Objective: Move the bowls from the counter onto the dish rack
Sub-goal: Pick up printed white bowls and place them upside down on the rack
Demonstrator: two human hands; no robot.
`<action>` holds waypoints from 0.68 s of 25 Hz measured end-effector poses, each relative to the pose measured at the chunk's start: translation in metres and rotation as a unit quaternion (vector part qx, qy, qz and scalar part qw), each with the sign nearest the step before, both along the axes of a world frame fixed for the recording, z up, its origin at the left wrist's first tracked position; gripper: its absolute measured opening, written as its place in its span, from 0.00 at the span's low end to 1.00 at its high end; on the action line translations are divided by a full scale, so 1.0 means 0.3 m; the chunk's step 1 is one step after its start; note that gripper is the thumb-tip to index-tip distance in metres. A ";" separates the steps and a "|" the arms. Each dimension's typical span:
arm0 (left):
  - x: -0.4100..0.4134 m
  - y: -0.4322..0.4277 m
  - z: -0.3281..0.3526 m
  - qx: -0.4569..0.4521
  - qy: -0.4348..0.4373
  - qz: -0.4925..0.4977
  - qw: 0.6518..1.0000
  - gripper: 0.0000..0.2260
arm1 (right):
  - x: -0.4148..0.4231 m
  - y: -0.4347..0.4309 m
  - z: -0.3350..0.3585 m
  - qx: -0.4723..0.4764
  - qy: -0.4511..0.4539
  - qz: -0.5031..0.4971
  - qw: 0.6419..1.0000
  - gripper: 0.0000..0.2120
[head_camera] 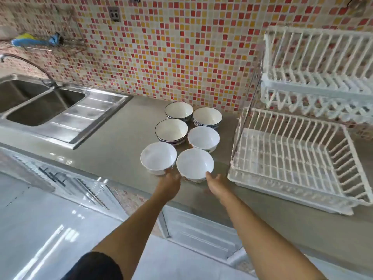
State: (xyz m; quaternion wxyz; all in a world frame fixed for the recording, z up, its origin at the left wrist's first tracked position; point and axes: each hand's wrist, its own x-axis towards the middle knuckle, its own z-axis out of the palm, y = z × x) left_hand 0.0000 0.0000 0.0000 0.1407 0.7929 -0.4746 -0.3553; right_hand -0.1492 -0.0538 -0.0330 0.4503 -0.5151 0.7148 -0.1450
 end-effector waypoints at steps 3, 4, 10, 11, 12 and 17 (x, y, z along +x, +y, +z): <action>0.013 -0.058 -0.074 -0.005 0.060 0.037 0.997 0.20 | 0.049 -0.060 -0.063 0.025 -0.034 -0.033 0.999 0.29; 0.018 -0.078 -0.088 -0.005 0.080 0.040 0.996 0.20 | 0.057 -0.082 -0.095 0.030 -0.048 -0.039 0.998 0.27; 0.038 -0.134 -0.106 -0.031 0.114 0.077 0.990 0.20 | 0.057 -0.046 -0.041 0.005 -0.074 0.028 0.997 0.21; 0.038 -0.125 -0.082 -0.059 0.103 0.079 0.990 0.19 | 0.045 -0.030 0.004 -0.003 -0.085 0.048 0.995 0.19; 0.044 -0.116 -0.053 -0.083 0.090 0.073 0.990 0.18 | 0.034 -0.014 0.054 -0.019 -0.085 0.068 0.994 0.18; 0.085 -0.104 0.174 -0.226 0.095 0.051 0.968 0.06 | -0.014 0.067 0.374 -0.175 -0.138 0.094 0.970 0.12</action>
